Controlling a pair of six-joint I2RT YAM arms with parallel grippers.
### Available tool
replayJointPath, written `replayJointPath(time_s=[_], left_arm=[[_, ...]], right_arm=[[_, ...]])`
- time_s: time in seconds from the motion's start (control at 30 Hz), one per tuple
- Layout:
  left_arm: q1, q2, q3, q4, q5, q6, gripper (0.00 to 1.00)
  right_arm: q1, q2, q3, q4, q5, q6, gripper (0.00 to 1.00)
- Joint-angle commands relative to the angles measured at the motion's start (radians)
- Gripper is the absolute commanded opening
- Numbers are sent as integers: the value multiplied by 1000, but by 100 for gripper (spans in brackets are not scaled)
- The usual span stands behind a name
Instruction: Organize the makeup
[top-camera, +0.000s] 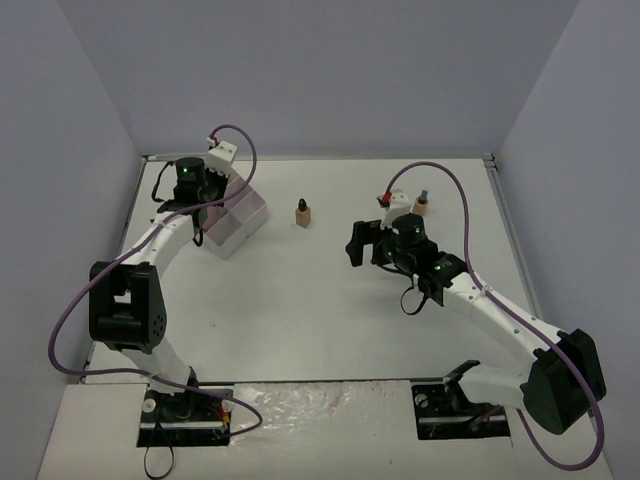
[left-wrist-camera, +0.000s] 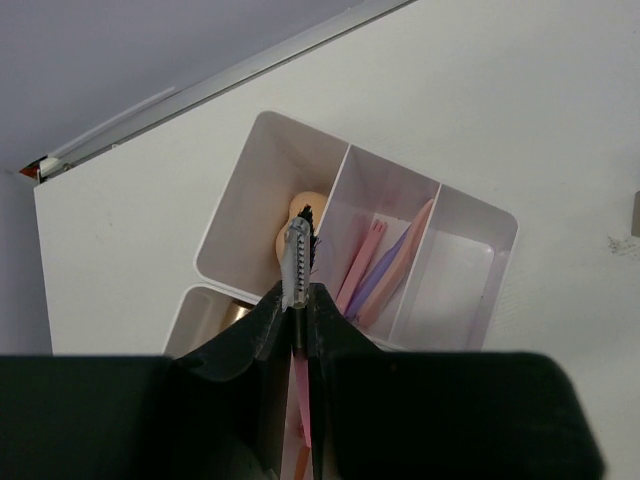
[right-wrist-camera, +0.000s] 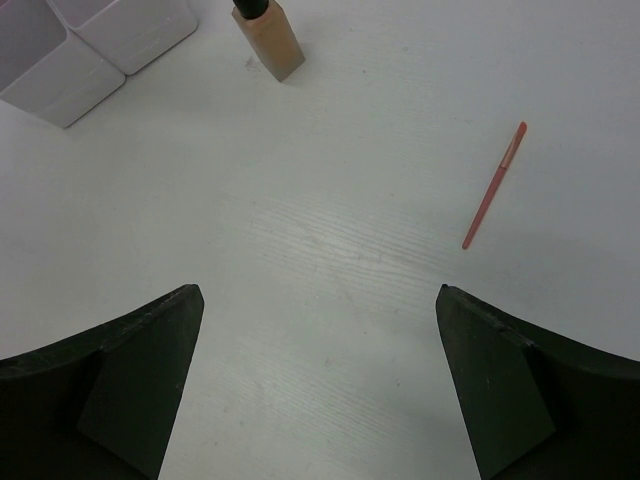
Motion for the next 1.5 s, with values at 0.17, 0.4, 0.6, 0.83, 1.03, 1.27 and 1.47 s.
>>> replayJointPath(time_s=[0.17,0.4,0.6,0.83,1.03,1.27,1.47], left_arm=[[42,-4,-36,166,23,-3,24],[41,-49,-39,114,11,-31,50],[42,-163,34,-99,-104,-268,94],[42,-273,109,-463,-185,-527,97],[40,-412,57,-605,-129,-562,97],[30,-488,23,-678,-85,-568,97],[15,-519,15,-692,-57,-574,97]], right_arm=[[-14,1,-13,43,51,-24,100],[-21,33,-10,42,132,-4,99],[-39,148,61,3,264,65,87],[-52,339,166,-16,353,103,71],[-76,524,257,-14,332,129,57],[-88,628,293,-3,347,155,43],[-117,672,301,-2,337,161,32]])
